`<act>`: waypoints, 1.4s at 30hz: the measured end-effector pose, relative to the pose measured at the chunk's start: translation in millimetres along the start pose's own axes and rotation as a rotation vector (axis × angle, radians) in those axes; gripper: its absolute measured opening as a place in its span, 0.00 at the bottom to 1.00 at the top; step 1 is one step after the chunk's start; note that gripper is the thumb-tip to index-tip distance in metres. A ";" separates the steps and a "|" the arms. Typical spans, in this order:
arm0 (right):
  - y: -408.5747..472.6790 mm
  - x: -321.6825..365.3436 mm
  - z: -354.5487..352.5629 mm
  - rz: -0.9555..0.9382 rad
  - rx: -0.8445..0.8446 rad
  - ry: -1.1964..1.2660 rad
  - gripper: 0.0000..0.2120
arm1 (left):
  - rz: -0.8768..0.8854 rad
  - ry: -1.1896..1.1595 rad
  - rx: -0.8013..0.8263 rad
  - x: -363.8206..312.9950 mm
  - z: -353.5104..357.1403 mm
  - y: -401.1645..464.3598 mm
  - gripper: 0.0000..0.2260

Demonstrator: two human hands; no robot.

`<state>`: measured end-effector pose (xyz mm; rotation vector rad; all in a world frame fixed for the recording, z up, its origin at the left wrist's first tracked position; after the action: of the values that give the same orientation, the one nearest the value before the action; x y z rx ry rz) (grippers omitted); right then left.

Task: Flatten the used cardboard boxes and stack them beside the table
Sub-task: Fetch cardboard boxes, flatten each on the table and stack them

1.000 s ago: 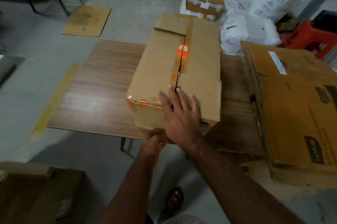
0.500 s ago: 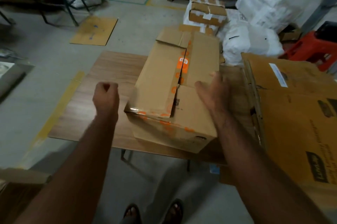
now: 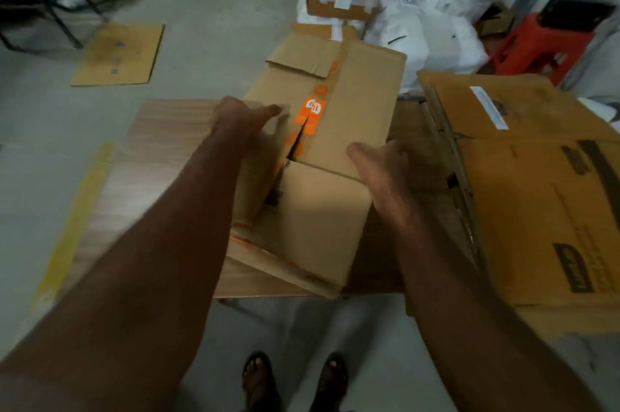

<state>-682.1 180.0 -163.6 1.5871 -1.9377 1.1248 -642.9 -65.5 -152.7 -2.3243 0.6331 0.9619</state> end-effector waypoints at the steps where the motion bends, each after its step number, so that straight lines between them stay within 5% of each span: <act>1: -15.8 -8.0 1.8 -0.005 -0.014 0.056 0.42 | 0.053 0.038 -0.005 -9.1 -3.7 7.2 0.46; 7: -120.9 -39.7 53.2 0.135 0.006 0.354 0.52 | 0.469 0.372 0.127 -60.7 -0.1 31.1 0.33; 10: -150.8 -46.4 82.4 0.188 0.056 0.393 0.55 | 0.600 0.606 0.307 -52.3 19.3 38.4 0.40; 18: -163.4 -50.3 92.0 0.132 -0.050 0.320 0.39 | 0.789 0.749 0.414 -18.8 32.7 26.4 0.40; 23: -146.8 -11.5 60.6 -0.441 -0.435 0.058 0.24 | 0.833 0.512 0.214 26.1 -6.4 -26.4 0.35; 27: -90.9 23.0 60.2 -0.651 -0.302 -0.530 0.30 | 0.695 0.448 0.057 77.5 -26.1 -59.4 0.34; 30: -61.7 16.7 61.7 -0.686 -0.133 -0.845 0.33 | 0.792 0.494 0.051 93.6 -29.7 -64.1 0.28; 34: -65.3 0.1 68.3 -0.754 -0.131 -0.925 0.33 | 0.788 0.510 0.091 102.7 -35.1 -52.9 0.29; 42: -52.2 -17.6 55.2 -1.015 -0.132 -0.915 0.35 | 0.694 0.489 -0.145 103.9 -35.6 -73.1 0.28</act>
<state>-617.9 146.2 -192.2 2.7484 -1.1263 -0.1874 -515.9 -55.9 -186.7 -2.5246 1.6953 0.7111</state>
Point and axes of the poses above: each hand's wrist, its own y-axis towards the middle knuckle, its own z-axis out of the palm, x = y × z, the point moved 2 cm from there along y, towards the middle knuckle, and after that the axes turned 5 degrees about -y, right-handed, at the moved point
